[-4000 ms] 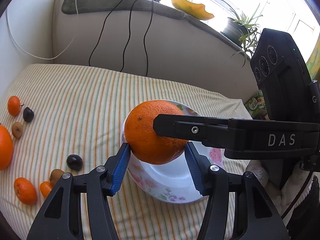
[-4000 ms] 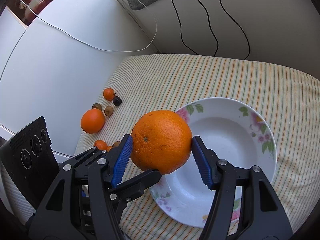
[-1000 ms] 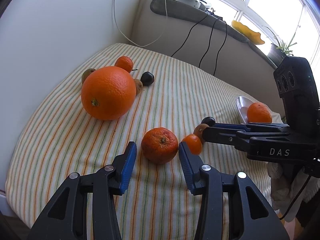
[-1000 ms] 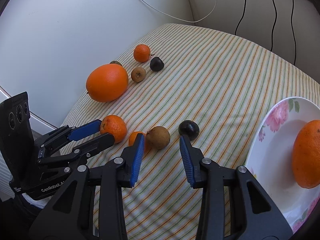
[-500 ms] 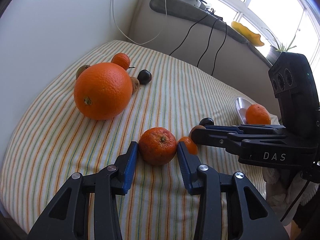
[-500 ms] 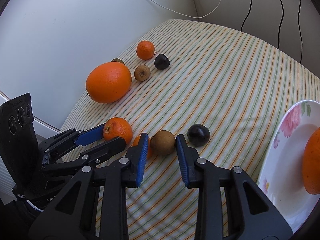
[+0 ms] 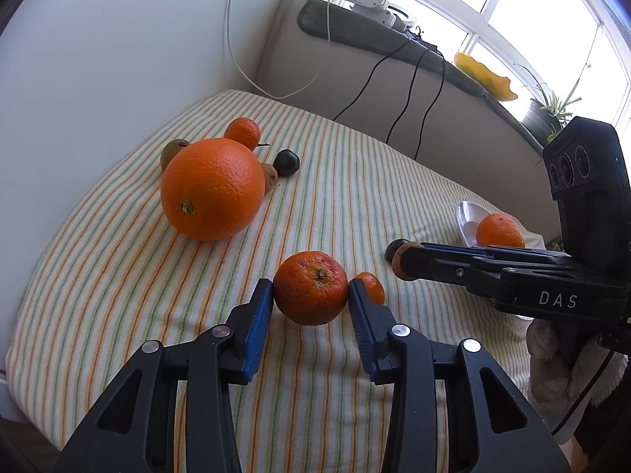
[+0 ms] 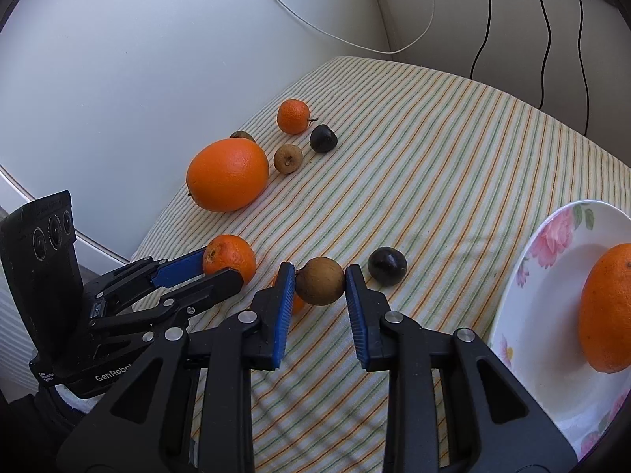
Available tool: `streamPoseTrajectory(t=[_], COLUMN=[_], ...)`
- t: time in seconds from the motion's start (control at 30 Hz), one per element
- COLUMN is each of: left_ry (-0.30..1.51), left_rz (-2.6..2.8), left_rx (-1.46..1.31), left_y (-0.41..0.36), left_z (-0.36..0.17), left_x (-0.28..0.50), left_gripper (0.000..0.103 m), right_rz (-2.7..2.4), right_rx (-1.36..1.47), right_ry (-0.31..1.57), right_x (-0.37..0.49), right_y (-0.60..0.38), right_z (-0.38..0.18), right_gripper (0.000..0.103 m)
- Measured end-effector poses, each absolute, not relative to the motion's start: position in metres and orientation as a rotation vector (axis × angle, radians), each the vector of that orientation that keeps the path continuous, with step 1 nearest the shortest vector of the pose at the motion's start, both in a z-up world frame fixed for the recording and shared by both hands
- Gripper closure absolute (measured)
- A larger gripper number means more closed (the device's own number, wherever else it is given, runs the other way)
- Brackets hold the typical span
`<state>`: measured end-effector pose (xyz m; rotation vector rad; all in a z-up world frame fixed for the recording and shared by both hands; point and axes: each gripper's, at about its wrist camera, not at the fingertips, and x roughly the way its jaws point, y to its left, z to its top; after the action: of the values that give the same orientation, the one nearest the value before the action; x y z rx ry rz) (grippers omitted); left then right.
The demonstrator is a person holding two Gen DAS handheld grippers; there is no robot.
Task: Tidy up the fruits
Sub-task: 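Grasp the tangerine with the left gripper while the right gripper grasps the brown kiwi, then carry the tangerine with the left gripper while the right gripper carries the kiwi to the plate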
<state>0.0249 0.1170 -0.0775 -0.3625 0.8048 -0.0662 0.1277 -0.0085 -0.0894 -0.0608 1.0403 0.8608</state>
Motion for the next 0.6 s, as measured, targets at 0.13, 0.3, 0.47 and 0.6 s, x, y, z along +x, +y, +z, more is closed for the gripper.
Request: streamPoseTrajectory(t=[0.13, 0.3, 0.47, 0.6], left_ry=[0.789, 0.778, 0.78, 0.788], left_rz=[-0.085, -0.125, -0.183, -0.231], left_rx=[-0.358, -0.35, -0.337, -0.325], left_y=[0.111, 0.097, 0.073, 0.053], left_z=[-0.069, -0.061, -0.058, -0.057], left_x=[0.022, 0.023, 0.026, 0.031], left_gripper=[0.065, 0.065, 0.065, 0.065], right_rz=[0.855, 0.809, 0.752, 0.702], right_rx=[-0.076, -0.087, -0.056, -0.054], right_ry=[1.0, 0.951, 0.92, 0.893], right_x=[0.118, 0.109, 0.104, 0.097], right_y=[-0.026, -0.059, -0.101, -0.129], right_z=[-0.077, -0.063, -0.053, -0.049], right_gripper=[0.075, 0.075, 0.075, 0.075])
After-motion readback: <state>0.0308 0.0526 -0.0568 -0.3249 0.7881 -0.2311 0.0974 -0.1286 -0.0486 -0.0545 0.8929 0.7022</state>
